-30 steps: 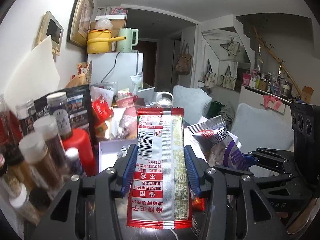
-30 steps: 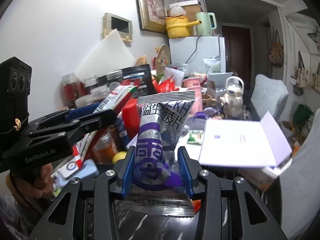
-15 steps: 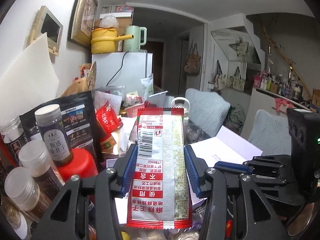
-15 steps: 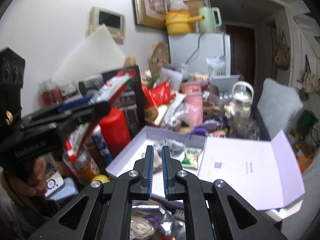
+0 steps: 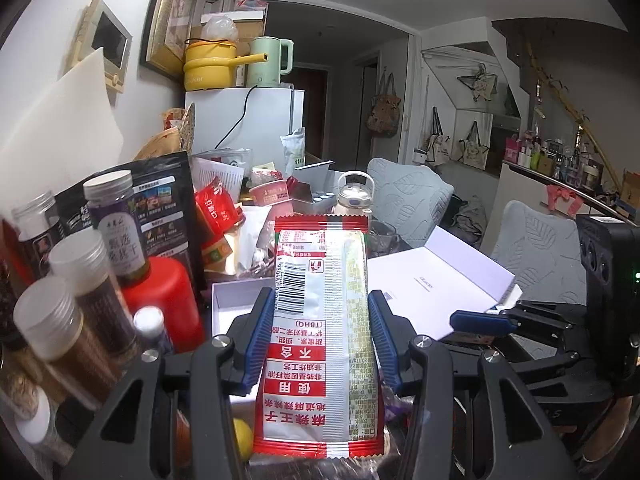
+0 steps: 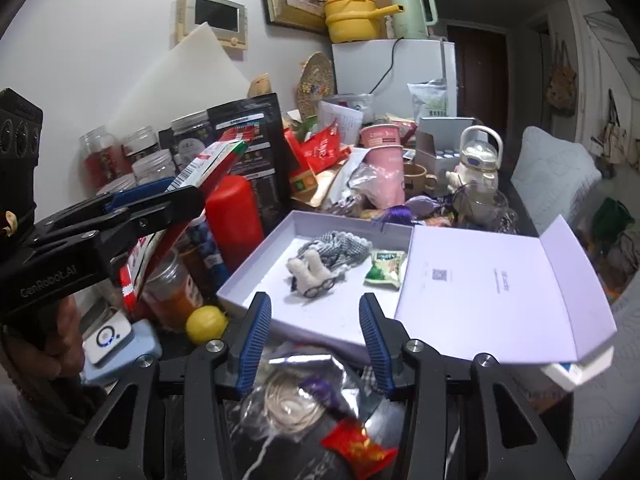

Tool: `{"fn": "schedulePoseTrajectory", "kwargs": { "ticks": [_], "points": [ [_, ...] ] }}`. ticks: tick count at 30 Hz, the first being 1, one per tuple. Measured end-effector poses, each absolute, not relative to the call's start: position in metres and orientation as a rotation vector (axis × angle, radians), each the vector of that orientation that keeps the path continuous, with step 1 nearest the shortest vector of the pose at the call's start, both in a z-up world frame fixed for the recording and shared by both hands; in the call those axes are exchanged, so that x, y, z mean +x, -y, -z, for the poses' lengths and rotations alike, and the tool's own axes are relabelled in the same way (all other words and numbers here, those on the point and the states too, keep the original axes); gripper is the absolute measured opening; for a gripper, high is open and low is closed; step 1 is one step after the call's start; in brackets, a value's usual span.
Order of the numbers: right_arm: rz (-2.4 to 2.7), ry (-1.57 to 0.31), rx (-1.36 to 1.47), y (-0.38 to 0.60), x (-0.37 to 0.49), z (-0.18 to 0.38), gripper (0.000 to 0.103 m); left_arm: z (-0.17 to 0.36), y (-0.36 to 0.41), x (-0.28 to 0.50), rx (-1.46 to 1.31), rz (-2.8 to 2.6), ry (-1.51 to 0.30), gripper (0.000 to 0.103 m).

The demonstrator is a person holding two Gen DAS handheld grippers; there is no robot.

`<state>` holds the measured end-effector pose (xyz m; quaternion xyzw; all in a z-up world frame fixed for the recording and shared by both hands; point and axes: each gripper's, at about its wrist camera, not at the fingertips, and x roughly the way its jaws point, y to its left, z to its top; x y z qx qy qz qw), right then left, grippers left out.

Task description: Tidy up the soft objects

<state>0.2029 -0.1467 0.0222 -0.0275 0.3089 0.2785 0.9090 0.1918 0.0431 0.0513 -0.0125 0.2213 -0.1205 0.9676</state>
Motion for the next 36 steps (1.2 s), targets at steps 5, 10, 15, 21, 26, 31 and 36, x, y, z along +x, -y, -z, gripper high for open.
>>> {"fn": "schedulePoseTrajectory", "kwargs": {
  "ticks": [5,10,15,21,26,31,36],
  "points": [
    [-0.568,-0.642,-0.055,0.155,0.18,-0.02,0.065,-0.045,-0.041,0.171,-0.036,0.253,-0.463,0.046],
    [-0.549,-0.683,-0.04,0.166,0.167,-0.006,0.068,-0.037,-0.036,0.153,-0.052,0.266,-0.484,0.046],
    [-0.531,-0.731,-0.029,0.174,0.159,0.015,0.07,-0.025,-0.029,0.141,-0.062,0.282,-0.509,0.046],
    [-0.493,-0.792,-0.024,0.181,0.161,0.044,0.075,-0.008,-0.023,0.138,-0.077,0.302,-0.555,0.046],
    [-0.478,-0.851,-0.015,0.184,0.171,0.07,0.078,0.003,-0.021,0.137,-0.089,0.309,-0.581,0.046],
    [-0.455,-0.898,-0.036,0.183,0.187,0.094,0.078,0.01,-0.02,0.144,-0.091,0.307,-0.601,0.046],
    [-0.456,-0.928,-0.055,0.181,0.202,0.11,0.078,0.016,-0.023,0.154,-0.097,0.304,-0.618,0.046]
  ]
}}
